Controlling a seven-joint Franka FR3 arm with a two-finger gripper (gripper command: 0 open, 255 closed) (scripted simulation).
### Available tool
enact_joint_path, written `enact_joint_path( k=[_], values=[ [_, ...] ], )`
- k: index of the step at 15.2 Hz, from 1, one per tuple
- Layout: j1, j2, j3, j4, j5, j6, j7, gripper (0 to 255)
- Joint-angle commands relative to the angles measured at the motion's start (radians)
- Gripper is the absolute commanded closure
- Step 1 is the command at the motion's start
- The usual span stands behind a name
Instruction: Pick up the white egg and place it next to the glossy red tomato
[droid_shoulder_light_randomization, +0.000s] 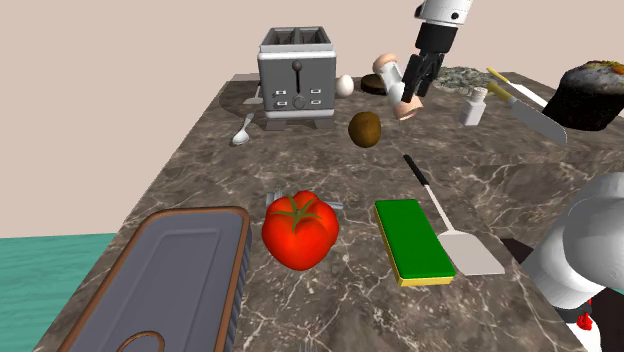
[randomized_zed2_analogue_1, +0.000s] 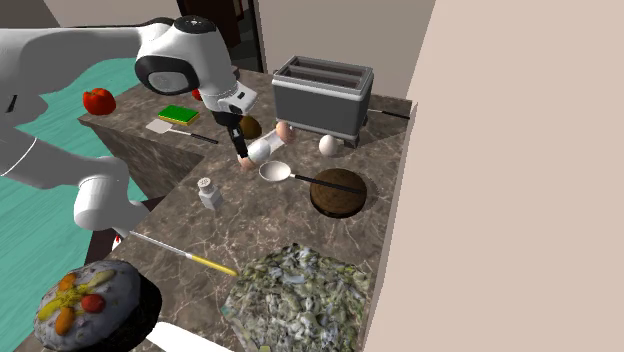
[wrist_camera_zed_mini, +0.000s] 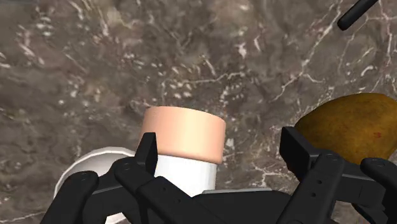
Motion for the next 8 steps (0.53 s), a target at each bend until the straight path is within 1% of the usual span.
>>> enact_joint_path(
  k=[1, 4, 8],
  values=[
    [0.008, 0.072, -0.029, 0.028, 0.025, 0.050, -0.048, 0],
    [0.019, 0.170, -0.066, 0.105, 0.072, 0.096, -0.115, 0],
    [0.028, 0.306, -0.110, 0.228, 0.154, 0.133, -0.208, 0]
  ],
)
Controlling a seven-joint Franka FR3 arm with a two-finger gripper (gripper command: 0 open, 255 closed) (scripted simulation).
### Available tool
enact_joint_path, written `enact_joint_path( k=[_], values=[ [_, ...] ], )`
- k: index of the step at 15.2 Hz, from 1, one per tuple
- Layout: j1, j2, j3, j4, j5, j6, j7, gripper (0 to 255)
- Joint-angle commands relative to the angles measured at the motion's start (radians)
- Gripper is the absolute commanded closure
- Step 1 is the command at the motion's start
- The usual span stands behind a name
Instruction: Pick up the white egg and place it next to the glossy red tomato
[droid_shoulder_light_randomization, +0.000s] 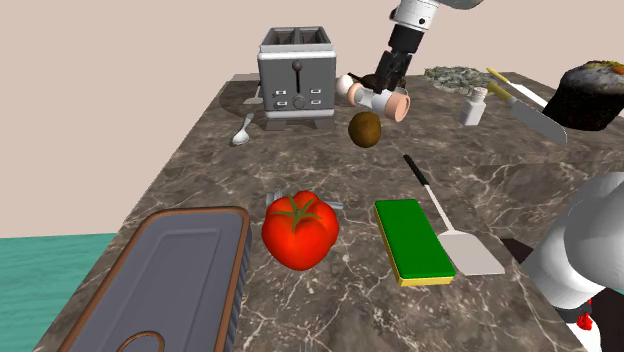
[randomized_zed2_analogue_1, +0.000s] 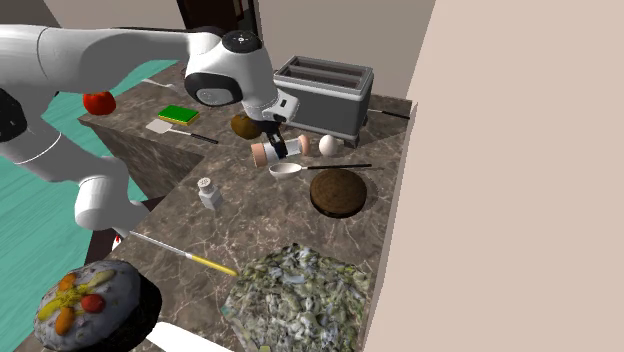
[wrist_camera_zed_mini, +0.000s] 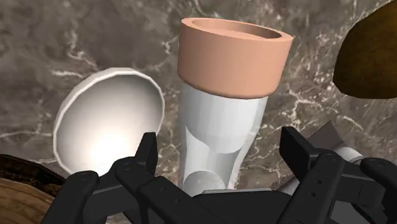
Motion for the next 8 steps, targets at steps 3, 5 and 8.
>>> enact_joint_path(
  k=[3, 5, 8],
  values=[
    [-0.002, 0.146, -0.040, 0.145, 0.097, 0.015, -0.101, 0],
    [-0.009, 0.220, -0.053, 0.227, 0.151, 0.012, -0.146, 0],
    [-0.030, 0.337, -0.064, 0.364, 0.234, -0.007, -0.205, 0]
  ],
)
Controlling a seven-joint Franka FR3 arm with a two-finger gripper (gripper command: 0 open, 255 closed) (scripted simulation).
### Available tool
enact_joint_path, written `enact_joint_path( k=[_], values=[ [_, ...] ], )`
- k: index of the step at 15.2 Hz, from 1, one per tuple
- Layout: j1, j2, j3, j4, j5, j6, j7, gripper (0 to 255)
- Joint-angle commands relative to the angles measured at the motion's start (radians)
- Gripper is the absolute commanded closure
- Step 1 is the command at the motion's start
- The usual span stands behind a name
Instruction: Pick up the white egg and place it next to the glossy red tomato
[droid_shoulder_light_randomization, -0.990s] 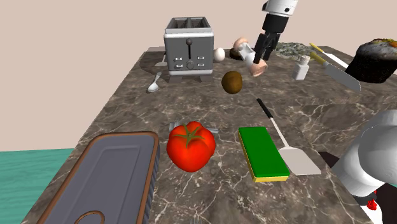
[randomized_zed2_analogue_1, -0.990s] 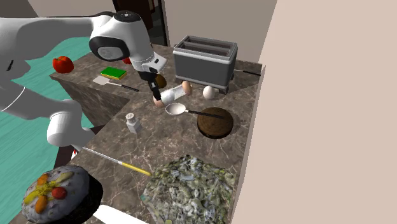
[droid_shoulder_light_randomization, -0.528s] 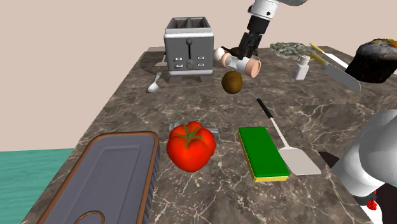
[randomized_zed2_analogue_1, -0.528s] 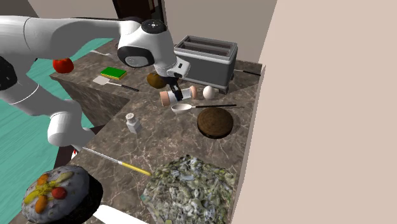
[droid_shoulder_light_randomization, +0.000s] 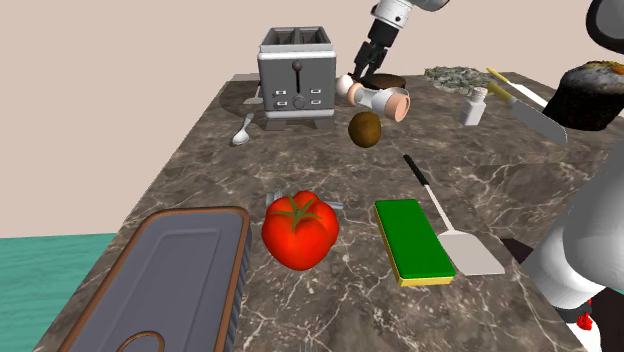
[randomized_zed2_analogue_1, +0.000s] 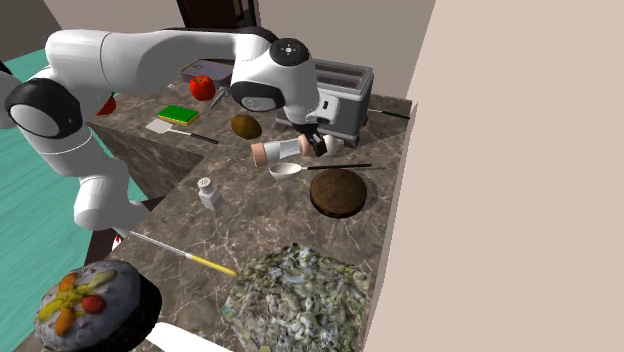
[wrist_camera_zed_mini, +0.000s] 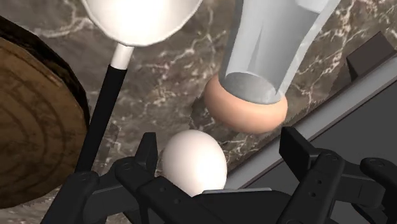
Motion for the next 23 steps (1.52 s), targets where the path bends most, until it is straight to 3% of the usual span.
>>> enact_joint_path(
  k=[1, 4, 12, 19, 20, 23],
  values=[
    [-0.017, 0.077, -0.004, 0.097, 0.056, -0.019, -0.037, 0],
    [-0.051, 0.184, 0.000, 0.239, 0.126, -0.052, -0.071, 0],
    [-0.030, 0.201, 0.014, 0.174, 0.135, 0.035, -0.082, 0],
    [-0.030, 0.201, 0.014, 0.175, 0.135, 0.035, -0.082, 0],
    [-0.030, 0.201, 0.014, 0.175, 0.135, 0.035, -0.082, 255],
    [-0.030, 0.201, 0.014, 0.175, 0.135, 0.035, -0.082, 255]
  ],
)
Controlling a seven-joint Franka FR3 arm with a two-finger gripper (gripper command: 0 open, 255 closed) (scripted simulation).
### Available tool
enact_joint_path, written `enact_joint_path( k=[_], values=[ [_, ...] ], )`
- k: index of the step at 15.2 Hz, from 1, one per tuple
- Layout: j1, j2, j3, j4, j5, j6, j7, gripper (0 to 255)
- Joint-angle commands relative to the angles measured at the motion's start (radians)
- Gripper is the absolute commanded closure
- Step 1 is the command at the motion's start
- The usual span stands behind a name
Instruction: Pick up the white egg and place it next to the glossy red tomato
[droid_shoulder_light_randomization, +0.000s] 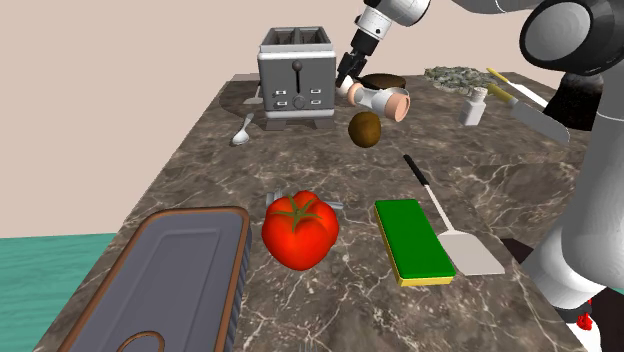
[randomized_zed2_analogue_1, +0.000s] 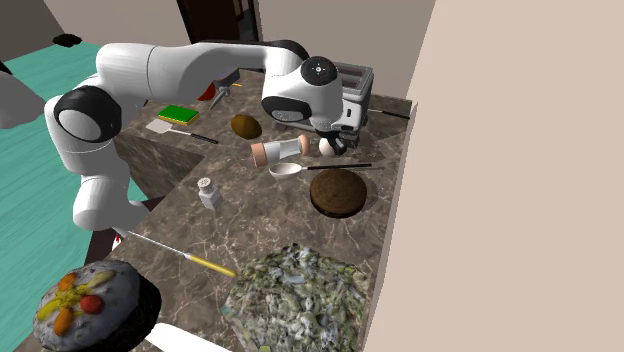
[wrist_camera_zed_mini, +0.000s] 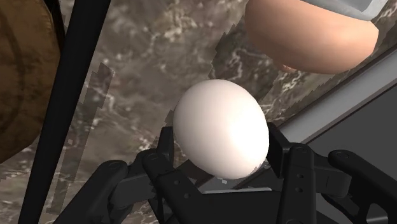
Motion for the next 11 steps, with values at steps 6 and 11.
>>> enact_joint_path(
  k=[6, 11],
  values=[
    [0.000, 0.000, 0.000, 0.000, 0.000, 0.000, 0.000, 255],
    [-0.006, 0.004, -0.003, 0.070, -0.007, -0.061, 0.027, 255]
  ],
)
